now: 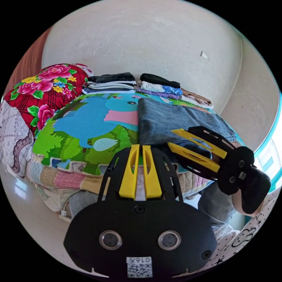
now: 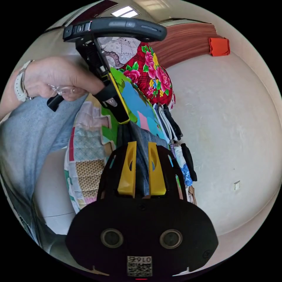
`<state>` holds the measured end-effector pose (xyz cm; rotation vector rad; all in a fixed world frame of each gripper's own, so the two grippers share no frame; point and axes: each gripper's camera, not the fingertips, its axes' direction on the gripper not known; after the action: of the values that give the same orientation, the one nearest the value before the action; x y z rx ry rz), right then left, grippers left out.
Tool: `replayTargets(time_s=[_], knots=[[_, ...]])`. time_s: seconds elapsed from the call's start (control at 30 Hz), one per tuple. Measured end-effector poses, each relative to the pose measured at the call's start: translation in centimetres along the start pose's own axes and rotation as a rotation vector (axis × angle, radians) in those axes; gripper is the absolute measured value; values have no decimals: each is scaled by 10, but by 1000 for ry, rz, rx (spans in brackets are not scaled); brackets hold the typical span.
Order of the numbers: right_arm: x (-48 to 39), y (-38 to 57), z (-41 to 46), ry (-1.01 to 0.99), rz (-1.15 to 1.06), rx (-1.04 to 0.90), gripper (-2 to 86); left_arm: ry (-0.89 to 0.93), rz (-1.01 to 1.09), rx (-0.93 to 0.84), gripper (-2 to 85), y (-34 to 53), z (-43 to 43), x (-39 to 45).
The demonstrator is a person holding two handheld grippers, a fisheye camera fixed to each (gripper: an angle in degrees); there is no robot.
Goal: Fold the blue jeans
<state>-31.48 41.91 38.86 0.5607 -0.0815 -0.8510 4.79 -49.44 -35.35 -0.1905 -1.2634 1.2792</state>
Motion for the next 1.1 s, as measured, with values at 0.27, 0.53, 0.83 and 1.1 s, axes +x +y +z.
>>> replayTargets(time_s=[0.27,0.53,0.83,1.1], knots=[[-32,-11,-8,-12,-61,33,61,18,-31,7,-9,-9,-3,-14],[-64,-27,7,109,-184,-81,63,52,-44,7,-9,-16,-6,-29],[-80,7,7,276,-343,-195,30,85,-95,16,-9,-22,-6,-45],[-59,23,-12,219,-274,-192,8,96,-87,16,-9,-24,-5,-48]])
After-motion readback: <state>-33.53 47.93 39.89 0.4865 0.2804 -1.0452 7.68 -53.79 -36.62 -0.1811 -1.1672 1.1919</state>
